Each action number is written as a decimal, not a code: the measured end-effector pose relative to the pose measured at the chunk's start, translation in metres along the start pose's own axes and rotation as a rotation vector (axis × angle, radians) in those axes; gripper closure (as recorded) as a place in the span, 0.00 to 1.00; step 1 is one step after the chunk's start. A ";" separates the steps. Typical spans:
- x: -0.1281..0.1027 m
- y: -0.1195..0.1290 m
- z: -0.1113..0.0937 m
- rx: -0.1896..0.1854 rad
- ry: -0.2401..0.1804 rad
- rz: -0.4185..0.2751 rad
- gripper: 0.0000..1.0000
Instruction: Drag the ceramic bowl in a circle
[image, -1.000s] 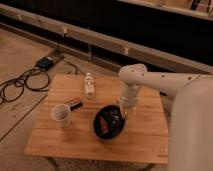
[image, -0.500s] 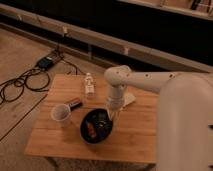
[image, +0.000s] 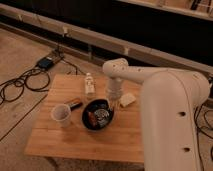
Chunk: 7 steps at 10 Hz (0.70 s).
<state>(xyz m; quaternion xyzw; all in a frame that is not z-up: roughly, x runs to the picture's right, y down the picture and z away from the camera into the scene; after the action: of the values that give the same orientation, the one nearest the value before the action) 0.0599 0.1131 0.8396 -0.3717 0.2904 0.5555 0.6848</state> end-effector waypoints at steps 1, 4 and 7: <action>-0.003 -0.009 -0.003 0.015 0.001 0.010 0.92; 0.004 -0.048 -0.005 0.070 0.029 0.063 0.92; 0.027 -0.079 -0.005 0.108 0.071 0.119 0.92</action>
<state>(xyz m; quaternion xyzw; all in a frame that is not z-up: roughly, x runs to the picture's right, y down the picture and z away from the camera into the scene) 0.1427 0.1154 0.8298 -0.3360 0.3656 0.5651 0.6589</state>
